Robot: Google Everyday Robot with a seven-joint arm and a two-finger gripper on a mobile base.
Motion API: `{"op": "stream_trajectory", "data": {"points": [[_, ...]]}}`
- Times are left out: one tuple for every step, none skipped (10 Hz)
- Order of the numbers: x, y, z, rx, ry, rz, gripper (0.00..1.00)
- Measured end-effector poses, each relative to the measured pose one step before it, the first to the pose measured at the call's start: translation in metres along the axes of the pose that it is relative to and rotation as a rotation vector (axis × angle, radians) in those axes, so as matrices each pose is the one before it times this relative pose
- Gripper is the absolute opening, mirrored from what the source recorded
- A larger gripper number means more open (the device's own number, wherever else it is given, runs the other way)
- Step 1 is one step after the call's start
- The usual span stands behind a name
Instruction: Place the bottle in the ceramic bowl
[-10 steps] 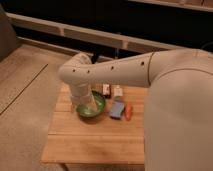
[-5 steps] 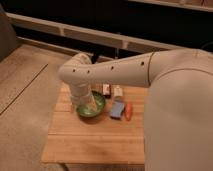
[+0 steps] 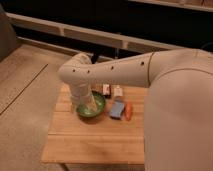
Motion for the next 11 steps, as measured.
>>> {"op": "stream_trajectory", "data": {"points": [[0.00014,-0.00006,0.00017,0.00035,0.00044,-0.00014,0.65],[-0.00005,-0.00022,0.0,0.00009,-0.00007,0.00033,0.65],[0.0,0.00031,-0.00004,-0.00025,-0.00009,-0.00039,0.65],[0.00002,-0.00007,-0.00001,0.00008,0.00002,0.00004,0.65],[-0.00051,-0.00023,-0.00035,0.00159,-0.00277,-0.00144,0.65],[-0.00134,-0.00125,-0.00117,0.00239,-0.00678,-0.00125,0.65],[-0.01019,-0.00452,-0.00501,-0.00665,-0.04291,-0.02561,0.65],[-0.01477,-0.00941,-0.00745,-0.0042,-0.05778,-0.0365,0.65],[-0.01571,-0.00942,-0.00856,-0.00959,-0.06064,-0.03826,0.65],[-0.03155,-0.02555,-0.02185,-0.01937,-0.12196,-0.07391,0.65],[-0.01585,-0.02074,-0.01346,-0.0085,-0.06652,-0.02318,0.65]]}}
